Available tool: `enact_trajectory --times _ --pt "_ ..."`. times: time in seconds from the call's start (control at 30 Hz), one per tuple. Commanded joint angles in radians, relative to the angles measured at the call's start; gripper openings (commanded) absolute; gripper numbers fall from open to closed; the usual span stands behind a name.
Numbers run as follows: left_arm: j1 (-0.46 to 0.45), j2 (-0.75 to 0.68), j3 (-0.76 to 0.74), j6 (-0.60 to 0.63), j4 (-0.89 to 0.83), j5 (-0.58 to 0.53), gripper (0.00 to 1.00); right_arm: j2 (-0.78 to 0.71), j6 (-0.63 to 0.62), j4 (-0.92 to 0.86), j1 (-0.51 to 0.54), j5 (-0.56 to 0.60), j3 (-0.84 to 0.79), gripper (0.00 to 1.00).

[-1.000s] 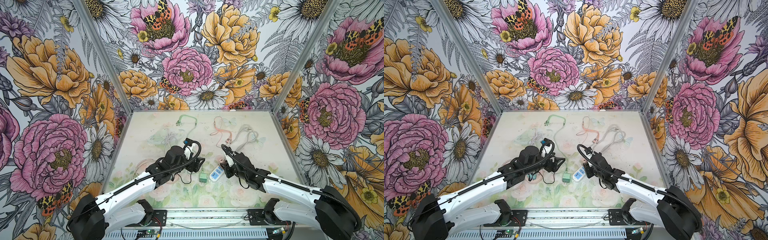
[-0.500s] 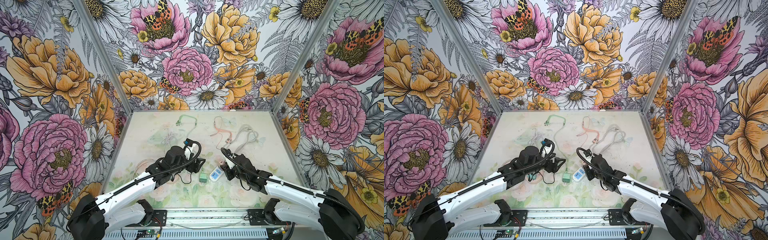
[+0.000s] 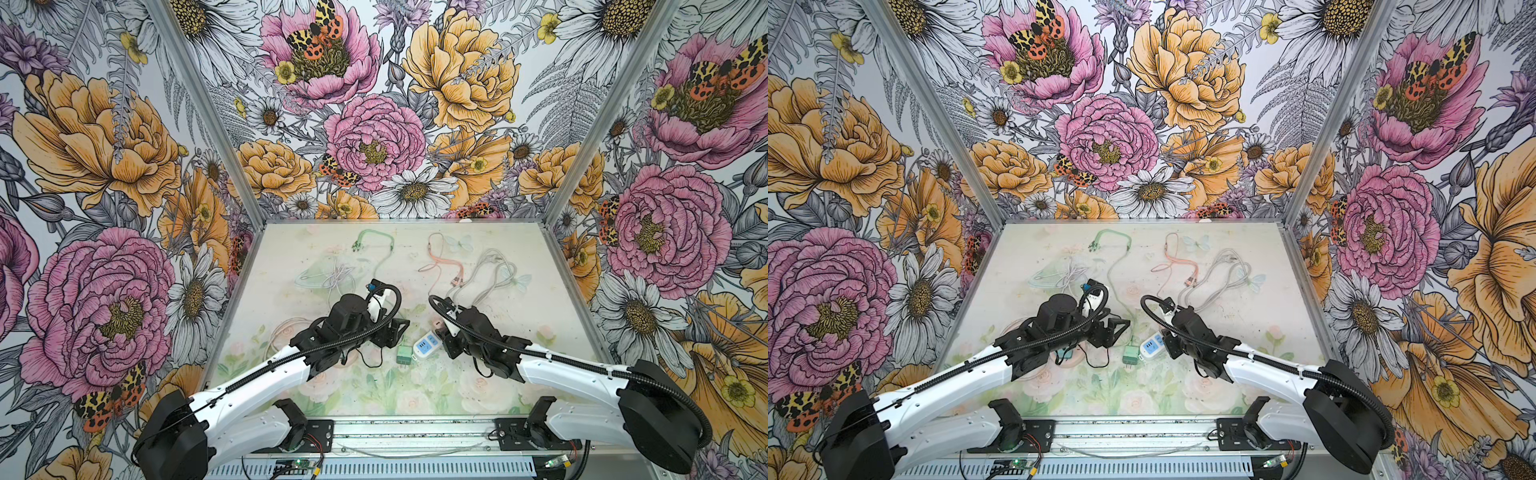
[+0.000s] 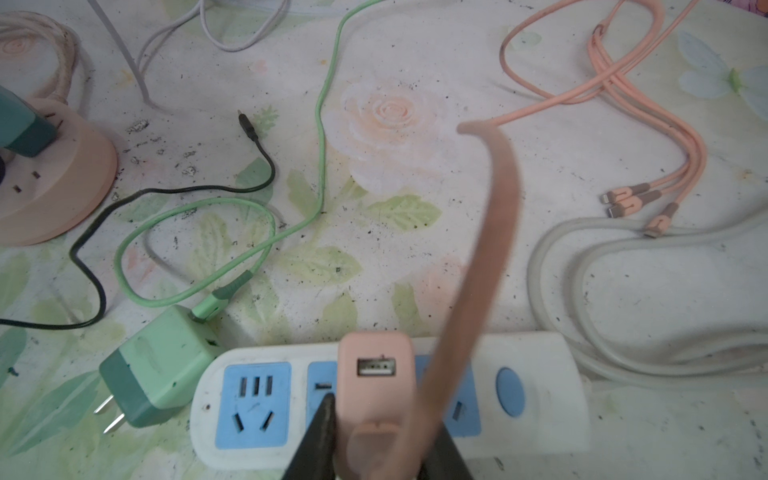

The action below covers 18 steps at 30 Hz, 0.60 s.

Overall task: Insert the plug
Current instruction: 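Press the pink charger down into the socket with the right gripper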

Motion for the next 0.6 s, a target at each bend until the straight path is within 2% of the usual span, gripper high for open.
enact_trajectory --times 0.0,0.2,0.37,0.57 --pt "-0.005 -0.016 -0.014 -0.017 0.013 0.003 0.85 0.021 0.020 -0.044 0.040 0.045 -0.009 0.00" --pt "-0.008 -0.014 -0.009 -0.016 0.013 0.006 0.85 0.058 0.090 -0.011 0.125 0.145 -0.033 0.00" --pt "-0.014 -0.019 -0.004 -0.019 0.003 0.008 0.85 0.028 0.135 0.070 0.124 0.150 -0.096 0.00" --pt "-0.028 -0.002 -0.001 -0.033 0.003 -0.009 0.85 0.052 0.171 0.075 0.124 0.149 -0.139 0.00"
